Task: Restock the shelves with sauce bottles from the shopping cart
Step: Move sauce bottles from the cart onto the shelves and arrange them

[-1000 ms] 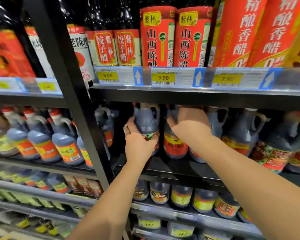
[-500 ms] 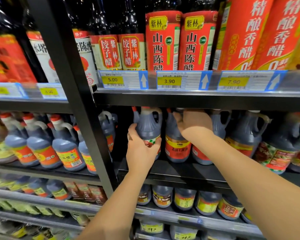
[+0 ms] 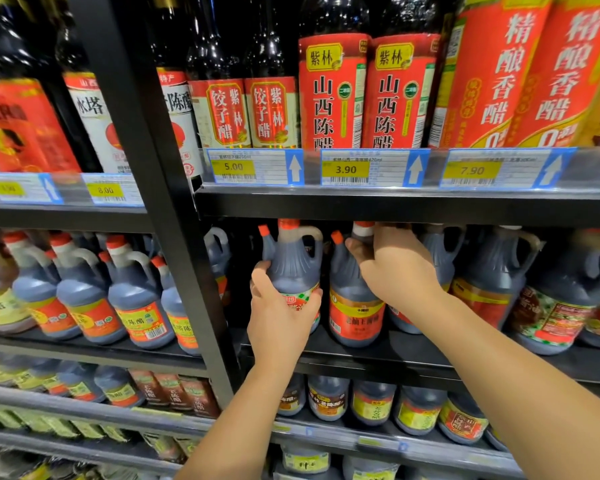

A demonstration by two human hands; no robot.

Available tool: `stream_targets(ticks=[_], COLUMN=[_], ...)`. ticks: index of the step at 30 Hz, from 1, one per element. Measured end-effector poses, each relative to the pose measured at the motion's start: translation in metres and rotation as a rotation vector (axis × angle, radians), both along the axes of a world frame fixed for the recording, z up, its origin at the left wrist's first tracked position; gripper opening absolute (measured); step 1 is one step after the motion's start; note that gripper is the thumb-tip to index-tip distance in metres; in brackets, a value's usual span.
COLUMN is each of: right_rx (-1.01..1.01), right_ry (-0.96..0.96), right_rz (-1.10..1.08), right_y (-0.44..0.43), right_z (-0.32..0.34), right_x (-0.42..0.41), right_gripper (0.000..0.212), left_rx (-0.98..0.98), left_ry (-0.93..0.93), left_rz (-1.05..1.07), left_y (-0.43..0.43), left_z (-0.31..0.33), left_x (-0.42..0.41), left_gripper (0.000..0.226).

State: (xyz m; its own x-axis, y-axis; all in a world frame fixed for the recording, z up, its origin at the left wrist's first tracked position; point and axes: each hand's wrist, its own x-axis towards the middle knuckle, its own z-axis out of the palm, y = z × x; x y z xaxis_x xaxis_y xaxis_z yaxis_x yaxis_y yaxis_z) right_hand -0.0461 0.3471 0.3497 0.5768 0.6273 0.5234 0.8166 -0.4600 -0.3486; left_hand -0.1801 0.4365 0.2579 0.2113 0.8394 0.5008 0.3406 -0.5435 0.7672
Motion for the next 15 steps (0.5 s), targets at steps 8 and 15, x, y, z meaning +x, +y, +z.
stream_targets(ticks=[8,15], right_rx=[0.056,0.042], right_ry=[-0.053,-0.091], right_rz=[0.018,-0.011], right_y=[-0.0047,-0.0033], right_z=[-0.0022,-0.0036], right_x=[-0.0047,-0.0056], right_gripper=[0.04,0.041], left_rx=[-0.004,-0.018], left_ry=[0.011,0.011], left_rz=[0.013,0.008], left_y=[-0.0036,-0.0054], left_z=[0.0019,0.0028], left_x=[-0.0013,-0.002], left_gripper=[0.078,0.081])
